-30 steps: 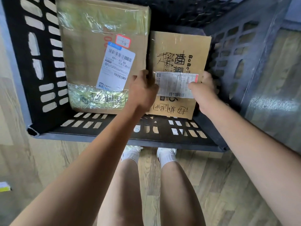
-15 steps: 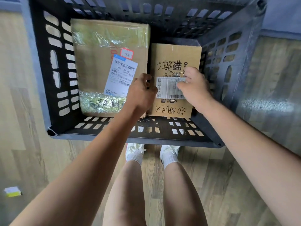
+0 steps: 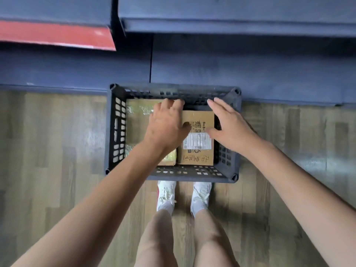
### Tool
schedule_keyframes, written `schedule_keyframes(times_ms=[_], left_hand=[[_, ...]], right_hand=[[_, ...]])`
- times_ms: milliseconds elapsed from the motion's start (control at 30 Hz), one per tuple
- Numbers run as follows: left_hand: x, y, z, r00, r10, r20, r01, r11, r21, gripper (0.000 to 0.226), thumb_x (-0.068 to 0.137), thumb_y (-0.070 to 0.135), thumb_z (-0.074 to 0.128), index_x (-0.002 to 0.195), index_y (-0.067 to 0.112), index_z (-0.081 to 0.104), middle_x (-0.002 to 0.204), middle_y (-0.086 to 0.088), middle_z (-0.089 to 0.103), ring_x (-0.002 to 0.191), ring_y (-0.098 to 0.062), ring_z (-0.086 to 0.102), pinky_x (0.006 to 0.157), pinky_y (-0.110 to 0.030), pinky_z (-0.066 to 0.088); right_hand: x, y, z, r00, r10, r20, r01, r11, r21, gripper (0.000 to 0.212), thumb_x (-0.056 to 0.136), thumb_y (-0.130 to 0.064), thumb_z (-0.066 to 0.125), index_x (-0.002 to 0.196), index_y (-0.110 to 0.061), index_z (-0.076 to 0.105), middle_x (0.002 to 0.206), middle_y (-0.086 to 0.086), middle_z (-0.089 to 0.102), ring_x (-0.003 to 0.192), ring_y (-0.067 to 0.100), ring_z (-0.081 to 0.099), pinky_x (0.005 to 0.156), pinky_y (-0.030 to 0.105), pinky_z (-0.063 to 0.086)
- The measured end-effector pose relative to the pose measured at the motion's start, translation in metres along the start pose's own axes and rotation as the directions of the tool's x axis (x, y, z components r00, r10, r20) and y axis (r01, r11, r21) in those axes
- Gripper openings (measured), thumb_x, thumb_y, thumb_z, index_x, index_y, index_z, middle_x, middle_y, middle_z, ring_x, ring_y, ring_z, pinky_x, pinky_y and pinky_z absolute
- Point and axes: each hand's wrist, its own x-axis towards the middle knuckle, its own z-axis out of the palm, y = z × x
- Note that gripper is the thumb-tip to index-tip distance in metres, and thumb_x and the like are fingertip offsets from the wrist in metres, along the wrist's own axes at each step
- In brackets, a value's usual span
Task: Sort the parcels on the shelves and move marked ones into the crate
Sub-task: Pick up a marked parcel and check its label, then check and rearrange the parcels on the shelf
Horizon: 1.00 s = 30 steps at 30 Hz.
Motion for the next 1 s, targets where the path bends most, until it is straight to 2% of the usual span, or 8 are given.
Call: schedule_keyframes(times_ms=[133,200,267,367,433,700,867,1000], left_hand=[[-0.030,0.036,-0.067,0.975,0.152,-0.159,-0.111,0.964,0.240,0.046,0.087,0.028,0.052,0.128,0.012,0.039,0.126,-0.011,0.044,0.112,-0.032,0.040,0.090,-0.040,0.034],[-0.043,0.055,-0.111,0.949,0.207,-0.238,-0.125,0.939,0.320,0.048,0.086,0.026,0.050,0.130,0.012,0.038,0.127,-0.011,0.043,0.112,-0.032,0.040,0.088,-0.040,0.033],[-0.057,0.073,-0.160,0.905,0.277,-0.322,-0.142,0.911,0.386,0.049,0.085,0.025,0.049,0.131,0.011,0.038,0.127,-0.010,0.044,0.111,-0.032,0.041,0.086,-0.040,0.033],[-0.084,0.103,-0.236,0.796,0.380,-0.471,-0.179,0.892,0.416,0.051,0.080,0.021,0.055,0.128,0.007,0.046,0.119,-0.014,0.052,0.105,-0.036,0.047,0.082,-0.042,0.037],[-0.106,0.123,-0.281,0.730,0.430,-0.531,-0.197,0.876,0.439,0.048,0.076,0.018,0.062,0.121,0.002,0.053,0.106,-0.017,0.058,0.094,-0.038,0.053,0.075,-0.043,0.041],[-0.189,0.184,-0.415,0.582,0.528,-0.619,-0.177,0.825,0.537,0.043,0.065,0.016,0.074,0.104,0.002,0.063,0.082,-0.012,0.065,0.070,-0.035,0.061,0.056,-0.040,0.051],[-0.230,0.199,-0.480,0.458,0.531,-0.713,-0.154,0.837,0.525,0.038,0.059,0.016,0.079,0.093,0.005,0.066,0.073,-0.006,0.065,0.063,-0.030,0.062,0.053,-0.035,0.052],[-0.256,0.209,-0.527,0.337,0.513,-0.790,-0.112,0.855,0.507,0.035,0.066,0.022,0.062,0.096,0.005,0.067,0.075,-0.005,0.067,0.064,-0.029,0.063,0.053,-0.036,0.053]], right_hand=[[-0.039,-0.047,-0.064,0.994,-0.105,-0.035,0.099,0.985,-0.144,0.078,0.089,-0.022,0.055,0.148,-0.020,0.006,0.158,0.001,0.001,0.144,0.019,0.007,0.113,0.031,0.010],[-0.063,-0.073,-0.104,0.983,-0.170,-0.064,0.152,0.962,-0.226,0.078,0.090,-0.024,0.053,0.148,-0.020,0.002,0.158,0.001,0.003,0.144,0.017,0.008,0.112,0.025,0.008],[-0.088,-0.100,-0.145,0.967,-0.221,-0.125,0.178,0.942,-0.286,0.077,0.090,-0.027,0.052,0.148,-0.020,0.002,0.158,0.000,0.009,0.142,0.014,0.012,0.108,0.021,0.012],[-0.130,-0.142,-0.206,0.919,-0.312,-0.239,0.216,0.909,-0.358,0.076,0.089,-0.031,0.053,0.148,-0.023,0.006,0.154,-0.005,0.022,0.137,0.012,0.023,0.102,0.024,0.024],[-0.157,-0.169,-0.242,0.872,-0.385,-0.302,0.248,0.880,-0.405,0.074,0.088,-0.032,0.054,0.148,-0.025,0.009,0.152,-0.007,0.025,0.136,0.010,0.023,0.104,0.026,0.026],[-0.259,-0.250,-0.359,0.634,-0.624,-0.457,0.290,0.740,-0.608,0.068,0.088,-0.037,0.052,0.146,-0.031,0.017,0.152,-0.017,0.022,0.136,-0.005,0.012,0.103,0.010,0.011],[-0.304,-0.289,-0.426,0.486,-0.696,-0.528,0.244,0.688,-0.683,0.067,0.086,-0.038,0.054,0.144,-0.036,0.020,0.148,-0.023,0.020,0.124,-0.019,0.004,0.092,-0.008,-0.006],[-0.329,-0.321,-0.470,0.369,-0.740,-0.562,0.237,0.659,-0.713,0.064,0.087,-0.034,0.055,0.143,-0.033,0.024,0.148,-0.020,0.024,0.121,-0.021,0.006,0.087,-0.012,-0.001]])
